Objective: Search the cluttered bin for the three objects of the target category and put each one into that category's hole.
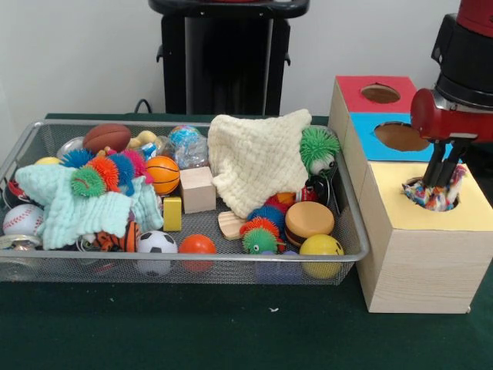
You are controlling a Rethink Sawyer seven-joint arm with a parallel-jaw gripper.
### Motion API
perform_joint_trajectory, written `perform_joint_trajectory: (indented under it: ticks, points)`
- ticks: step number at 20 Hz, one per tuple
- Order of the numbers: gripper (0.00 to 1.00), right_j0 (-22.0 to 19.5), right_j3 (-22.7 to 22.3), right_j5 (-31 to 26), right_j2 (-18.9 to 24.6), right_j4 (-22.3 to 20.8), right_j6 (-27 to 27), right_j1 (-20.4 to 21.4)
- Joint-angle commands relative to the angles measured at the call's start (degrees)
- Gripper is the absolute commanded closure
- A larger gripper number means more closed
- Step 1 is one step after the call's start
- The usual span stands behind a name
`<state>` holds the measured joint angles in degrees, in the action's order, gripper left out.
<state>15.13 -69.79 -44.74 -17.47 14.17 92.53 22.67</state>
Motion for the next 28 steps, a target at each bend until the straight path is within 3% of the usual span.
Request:
perform_joint_trajectory:
  ticks: [1, 8, 13, 22, 26, 28]
  points:
    - [1.00, -1.95, -4.32, -12.09, 3.82, 1.41, 13.05, -1.36]
    - [1.00, -2.19, -4.97, -9.39, 4.30, 2.15, 14.07, -1.92]
    - [1.00, -2.50, -6.52, -0.37, 5.53, 4.56, 15.65, -1.45]
    - [1.00, -2.42, -7.51, -1.14, 6.07, 8.85, 16.46, 0.60]
    - [1.00, -2.58, -7.98, 1.44, 5.93, 9.86, 15.92, -0.27]
    - [1.00, -2.13, -6.86, 1.86, 4.48, 8.37, 15.48, -2.05]
